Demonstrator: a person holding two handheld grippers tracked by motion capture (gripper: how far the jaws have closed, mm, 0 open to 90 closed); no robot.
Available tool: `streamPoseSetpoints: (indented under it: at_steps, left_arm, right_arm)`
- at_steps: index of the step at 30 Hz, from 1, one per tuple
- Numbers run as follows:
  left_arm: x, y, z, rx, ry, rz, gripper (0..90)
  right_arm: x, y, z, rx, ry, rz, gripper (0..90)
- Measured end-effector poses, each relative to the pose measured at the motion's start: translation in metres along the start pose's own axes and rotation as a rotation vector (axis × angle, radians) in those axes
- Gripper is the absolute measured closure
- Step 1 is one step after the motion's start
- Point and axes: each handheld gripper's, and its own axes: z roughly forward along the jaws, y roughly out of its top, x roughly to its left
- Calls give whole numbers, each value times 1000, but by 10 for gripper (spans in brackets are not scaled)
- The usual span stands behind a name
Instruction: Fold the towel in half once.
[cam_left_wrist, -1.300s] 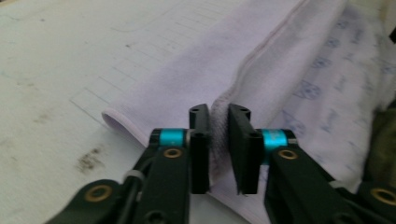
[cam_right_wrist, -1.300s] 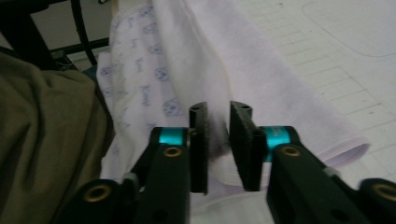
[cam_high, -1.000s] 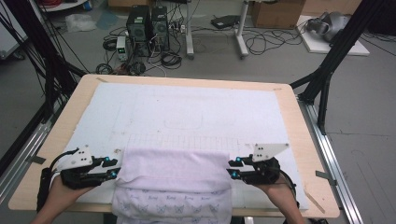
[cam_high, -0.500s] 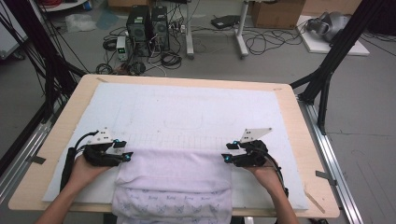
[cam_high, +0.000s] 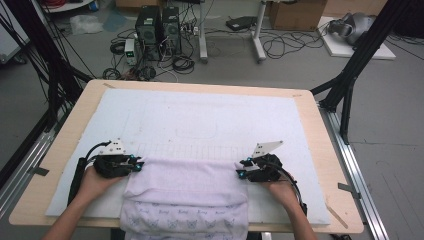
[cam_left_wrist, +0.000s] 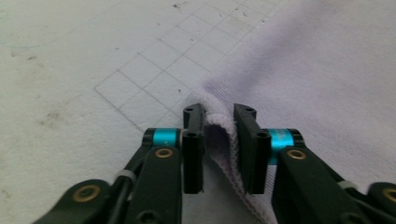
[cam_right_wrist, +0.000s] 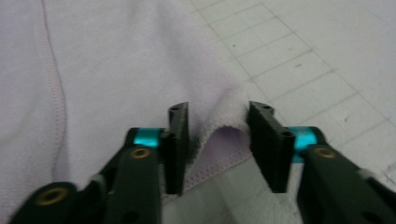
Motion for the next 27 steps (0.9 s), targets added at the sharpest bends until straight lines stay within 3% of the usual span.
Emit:
streamPoseSetpoints:
  at_steps: [5, 9, 11, 13, 19, 22, 27]
  left_arm:
    - [-2, 3, 1, 9, 16, 12, 805]
    - [0, 8, 4, 10, 43, 18, 816]
    - [5, 9, 7, 10, 41, -7, 818]
    - [10, 15, 9, 12, 52, -7, 819]
    - [33, 52, 16, -16, 126, -8, 824]
    - [49, 75, 21, -13, 152, -19, 824]
    - [71, 118, 22, -32, 210, -14, 824]
  right_arm:
    - [-2, 0, 0, -1, 28, 6, 835]
    - [-5, 3, 0, 11, 28, -3, 854]
    - [-8, 7, 1, 29, 27, -11, 855]
    - [-12, 14, 1, 49, 1, -19, 857]
    - [-44, 35, -5, 33, -78, 13, 858]
    - [-65, 45, -13, -17, -109, 49, 858]
    - [-93, 72, -21, -15, -162, 57, 858]
